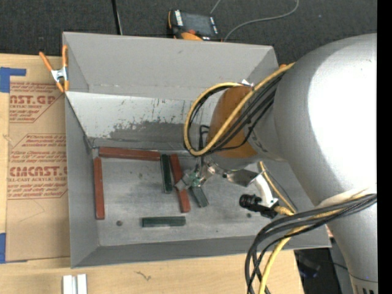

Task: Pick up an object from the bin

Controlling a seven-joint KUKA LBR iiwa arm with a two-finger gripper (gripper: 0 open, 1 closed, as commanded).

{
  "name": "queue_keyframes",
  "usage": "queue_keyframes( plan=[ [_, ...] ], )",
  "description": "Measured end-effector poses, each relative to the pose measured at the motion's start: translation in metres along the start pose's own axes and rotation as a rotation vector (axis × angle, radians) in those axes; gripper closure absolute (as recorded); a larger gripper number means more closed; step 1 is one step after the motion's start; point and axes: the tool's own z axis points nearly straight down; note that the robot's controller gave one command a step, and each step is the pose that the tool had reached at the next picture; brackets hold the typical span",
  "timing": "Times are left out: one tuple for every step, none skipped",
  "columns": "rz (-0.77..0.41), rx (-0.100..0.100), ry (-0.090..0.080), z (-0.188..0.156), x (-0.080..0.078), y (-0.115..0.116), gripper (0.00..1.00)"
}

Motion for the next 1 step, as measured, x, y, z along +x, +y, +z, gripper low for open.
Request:
queue_keyframes(
  plan=[
    [-0.001, 0.001, -0.003, -0.0460, -0.0004, 0.0011, 1.00]
  ],
)
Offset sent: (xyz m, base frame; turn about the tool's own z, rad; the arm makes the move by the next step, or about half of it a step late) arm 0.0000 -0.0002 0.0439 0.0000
